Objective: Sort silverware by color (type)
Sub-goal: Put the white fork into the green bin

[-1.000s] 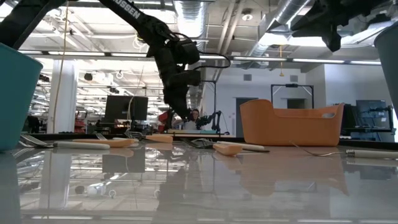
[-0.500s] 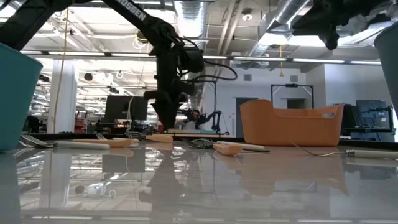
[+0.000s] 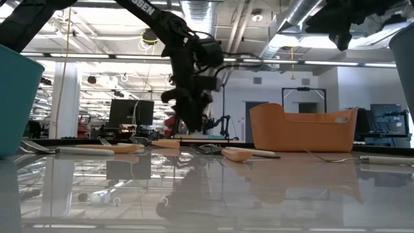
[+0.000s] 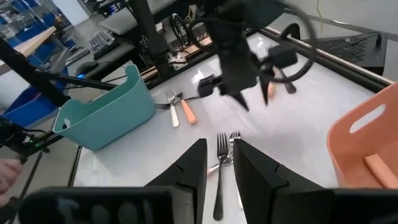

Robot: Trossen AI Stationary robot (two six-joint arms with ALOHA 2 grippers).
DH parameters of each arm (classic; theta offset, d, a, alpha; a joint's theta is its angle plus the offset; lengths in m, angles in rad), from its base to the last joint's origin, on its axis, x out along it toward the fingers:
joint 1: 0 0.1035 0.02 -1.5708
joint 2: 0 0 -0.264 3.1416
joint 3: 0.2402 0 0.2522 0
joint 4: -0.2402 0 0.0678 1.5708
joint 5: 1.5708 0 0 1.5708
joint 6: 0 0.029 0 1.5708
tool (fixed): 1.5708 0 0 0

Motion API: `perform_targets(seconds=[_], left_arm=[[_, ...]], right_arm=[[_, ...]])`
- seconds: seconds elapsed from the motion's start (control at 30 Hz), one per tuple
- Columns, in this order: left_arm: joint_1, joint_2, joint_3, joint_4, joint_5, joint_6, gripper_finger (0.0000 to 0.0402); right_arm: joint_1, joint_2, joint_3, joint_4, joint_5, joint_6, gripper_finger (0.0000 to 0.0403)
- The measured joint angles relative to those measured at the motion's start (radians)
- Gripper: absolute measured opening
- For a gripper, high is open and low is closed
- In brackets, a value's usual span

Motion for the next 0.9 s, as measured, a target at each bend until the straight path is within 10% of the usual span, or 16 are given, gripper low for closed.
perform_targets(seconds=[0.9], left_arm=[[-0.254, 0.136, 0.001, 0.376, -0.089, -0.177, 0.0169]], right_arm=[[0.02, 0.007, 0.0, 0.015, -0.118, -0.069, 0.0101]])
